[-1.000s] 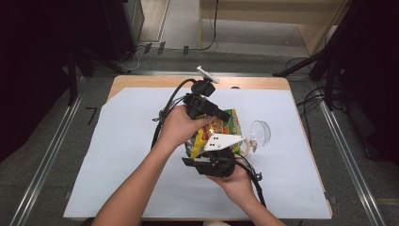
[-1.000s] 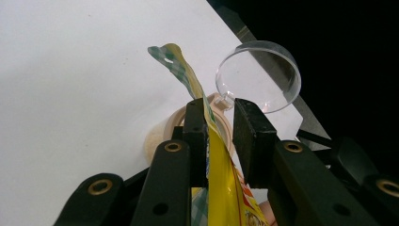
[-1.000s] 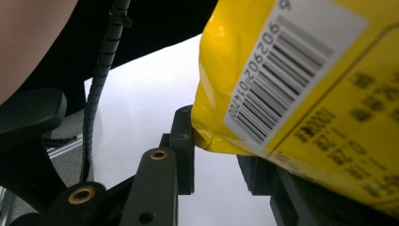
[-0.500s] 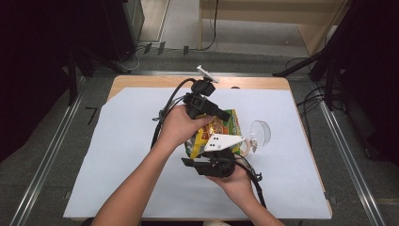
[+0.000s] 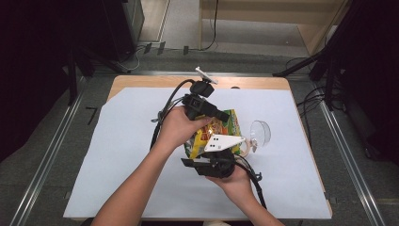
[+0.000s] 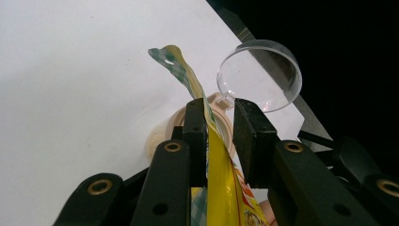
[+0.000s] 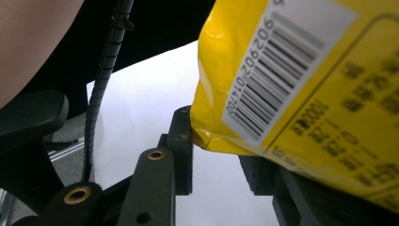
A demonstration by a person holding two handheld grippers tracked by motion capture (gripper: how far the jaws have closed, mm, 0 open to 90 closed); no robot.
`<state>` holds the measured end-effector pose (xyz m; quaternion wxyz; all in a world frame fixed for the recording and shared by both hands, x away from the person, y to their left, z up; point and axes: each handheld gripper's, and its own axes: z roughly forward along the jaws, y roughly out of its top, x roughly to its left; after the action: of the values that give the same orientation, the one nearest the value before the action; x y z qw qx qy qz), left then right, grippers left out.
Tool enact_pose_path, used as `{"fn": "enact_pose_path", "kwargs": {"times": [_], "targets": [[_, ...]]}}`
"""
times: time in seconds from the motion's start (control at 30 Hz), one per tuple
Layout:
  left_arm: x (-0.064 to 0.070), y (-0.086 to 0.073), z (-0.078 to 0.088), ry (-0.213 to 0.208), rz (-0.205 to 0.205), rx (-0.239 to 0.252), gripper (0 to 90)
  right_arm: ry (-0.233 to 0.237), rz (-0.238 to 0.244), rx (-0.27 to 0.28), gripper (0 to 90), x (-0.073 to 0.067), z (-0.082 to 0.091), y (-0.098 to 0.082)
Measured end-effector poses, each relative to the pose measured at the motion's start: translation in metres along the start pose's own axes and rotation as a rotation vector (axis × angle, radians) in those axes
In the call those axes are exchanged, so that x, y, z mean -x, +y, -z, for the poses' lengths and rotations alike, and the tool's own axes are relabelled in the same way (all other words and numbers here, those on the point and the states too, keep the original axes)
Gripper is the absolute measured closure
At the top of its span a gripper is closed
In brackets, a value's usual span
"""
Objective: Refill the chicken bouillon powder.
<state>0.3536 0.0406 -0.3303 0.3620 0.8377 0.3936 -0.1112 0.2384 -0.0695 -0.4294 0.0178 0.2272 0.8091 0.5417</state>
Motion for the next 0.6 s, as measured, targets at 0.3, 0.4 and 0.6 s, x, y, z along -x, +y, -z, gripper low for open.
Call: {"fn": "enact_pose_path", "kwargs": {"times": [0.3,0.4,0.6], "targets": [[-0.001,-0.011,0.003,0.003,-0.030,0.017,80.0,0.038,-0.044,0.007,57.9,0.001,-0.009,-0.009],[-0.001,-0.014,0.004,0.005,-0.047,0.014,80.3,0.035,-0.042,-0.004,55.4,0.000,-0.011,-0.011],[0.001,-0.019,0.008,0.000,-0.062,0.011,81.6,0.029,-0.044,-0.015,55.7,-0.003,-0.016,-0.015]]}}
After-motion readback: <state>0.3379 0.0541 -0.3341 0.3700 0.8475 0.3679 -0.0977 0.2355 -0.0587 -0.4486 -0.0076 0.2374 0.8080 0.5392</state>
